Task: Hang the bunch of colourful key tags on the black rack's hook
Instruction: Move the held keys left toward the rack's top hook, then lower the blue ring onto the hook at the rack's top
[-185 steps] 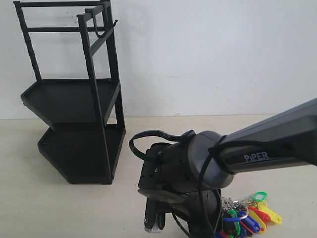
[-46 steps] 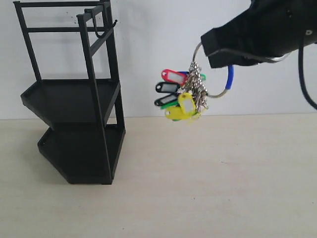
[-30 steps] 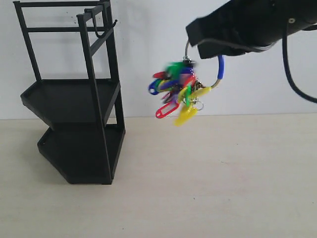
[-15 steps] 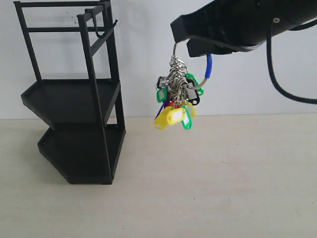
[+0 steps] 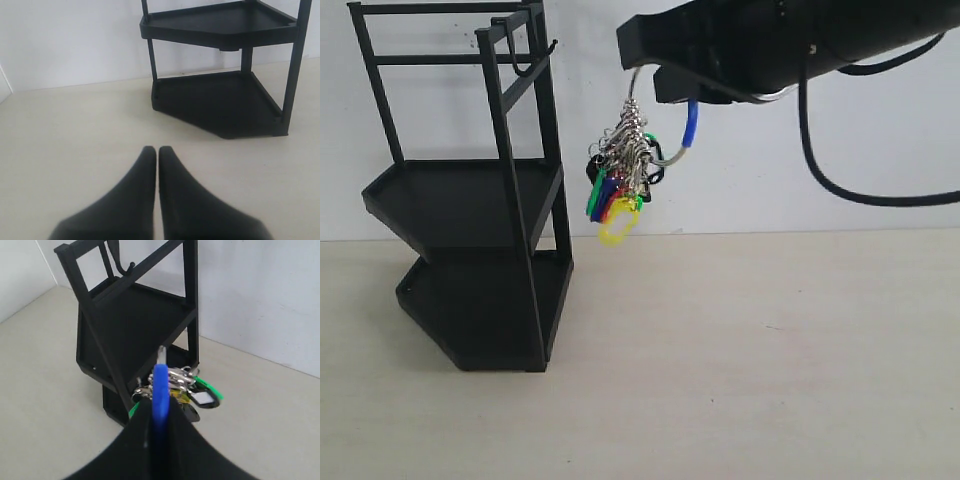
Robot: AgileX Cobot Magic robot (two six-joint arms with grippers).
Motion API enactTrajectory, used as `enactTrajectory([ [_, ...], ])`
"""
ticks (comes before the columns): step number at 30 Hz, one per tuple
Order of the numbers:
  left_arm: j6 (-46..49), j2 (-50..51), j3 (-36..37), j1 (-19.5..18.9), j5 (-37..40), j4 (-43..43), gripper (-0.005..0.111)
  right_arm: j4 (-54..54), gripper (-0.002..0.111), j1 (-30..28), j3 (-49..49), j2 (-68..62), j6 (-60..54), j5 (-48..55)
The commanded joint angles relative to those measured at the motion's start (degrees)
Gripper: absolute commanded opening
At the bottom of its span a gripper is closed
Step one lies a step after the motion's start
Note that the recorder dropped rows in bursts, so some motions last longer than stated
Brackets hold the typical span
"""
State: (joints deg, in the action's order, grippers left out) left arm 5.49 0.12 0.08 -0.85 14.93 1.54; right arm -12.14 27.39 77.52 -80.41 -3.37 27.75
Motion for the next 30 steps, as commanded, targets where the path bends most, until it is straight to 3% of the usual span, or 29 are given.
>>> enactTrajectory([
  [1, 0.06, -0.12, -0.08, 0.07, -0.27, -0.20, 0.004, 0.02, 0.000, -0.03, 0.46, -2.24, 0.38, -8.34],
  [5, 0.06, -0.12, -0.08, 0.07, -0.27, -0.20, 0.004, 1.51, 0.000, 0.61, 0.82, -4.48, 3.37, -12.43],
  [9, 0.06, -0.12, -0.08, 0.07, -0.27, -0.20, 0.004, 7.17, 0.000, 2.14, 3.85, -7.88, 5.44, -9.54],
  [12, 0.06, -0.12, -0.08, 0.07, -0.38, -0.20, 0.004, 21.55, 0.000, 4.83, 7.83, -10.74, 13.89, -5.35],
  [16, 0.06, -0.12, -0.08, 0.07, -0.38, -0.20, 0.004, 50.26, 0.000, 9.55, 13.29, -13.48, 36.05, 5.07],
  [18, 0.06, -0.12, -0.08, 0.07, -0.38, -0.20, 0.004, 57.77, 0.000, 11.58, 14.99, -14.16, 42.50, 8.46],
  [30, 0.06, -0.12, -0.08, 0.07, -0.27, -0.20, 0.004, 55.96, 0.000, 13.87, 23.87, -20.27, 41.62, 10.03],
])
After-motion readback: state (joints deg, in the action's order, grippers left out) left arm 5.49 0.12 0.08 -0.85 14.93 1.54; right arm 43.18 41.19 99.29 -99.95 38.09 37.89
